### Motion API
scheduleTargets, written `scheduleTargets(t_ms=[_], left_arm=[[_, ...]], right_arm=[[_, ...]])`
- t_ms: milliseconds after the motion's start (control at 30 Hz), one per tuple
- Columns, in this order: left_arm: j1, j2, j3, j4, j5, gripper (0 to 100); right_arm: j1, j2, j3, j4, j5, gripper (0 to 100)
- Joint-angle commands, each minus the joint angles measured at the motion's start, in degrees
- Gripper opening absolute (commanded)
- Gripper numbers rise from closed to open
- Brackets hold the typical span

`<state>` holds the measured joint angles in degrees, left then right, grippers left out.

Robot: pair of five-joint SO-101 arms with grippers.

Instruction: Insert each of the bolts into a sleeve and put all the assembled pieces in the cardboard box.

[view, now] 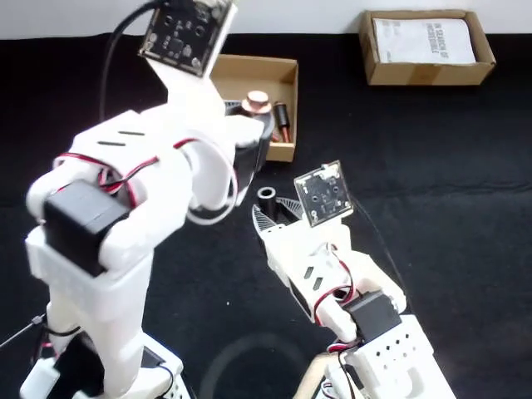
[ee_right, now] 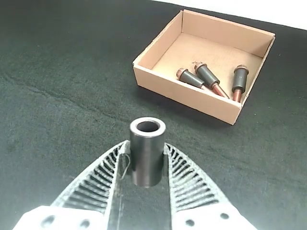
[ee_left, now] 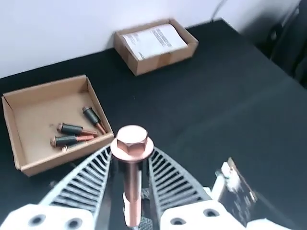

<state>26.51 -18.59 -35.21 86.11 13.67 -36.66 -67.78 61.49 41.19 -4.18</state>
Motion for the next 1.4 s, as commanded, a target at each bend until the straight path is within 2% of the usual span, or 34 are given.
scheduleTargets(t_ms=[0, 267, 567, 933, 1233, 1367], left_arm=[[-2.2, -2.4, 7.8, -10.1, 1.3, 1], [-2.7, -3.3, 25.4, -21.3, 1.4, 1], [-2.6, -7.5, 35.6, -24.4, 4.9, 1], [-0.7, -18.0, 53.1, -37.1, 4.7, 1], [2.2, -21.9, 56.4, -37.7, 5.3, 1], [4.8, -23.3, 56.4, -35.8, 9.1, 1]], right_arm=[[-0.3, -1.5, -0.8, -1.2, 0.3, 0.8], [-0.3, -1.6, -0.8, -1.2, 0.4, 0.8], [-0.3, -1.6, -0.9, -1.3, 0.5, 0.8], [-0.2, -1.6, -0.9, -1.3, 0.5, 0.8], [1.6, -1.5, -0.9, -1.3, 0.5, 0.8], [1.6, -1.5, -0.9, -1.3, 0.5, 0.8]])
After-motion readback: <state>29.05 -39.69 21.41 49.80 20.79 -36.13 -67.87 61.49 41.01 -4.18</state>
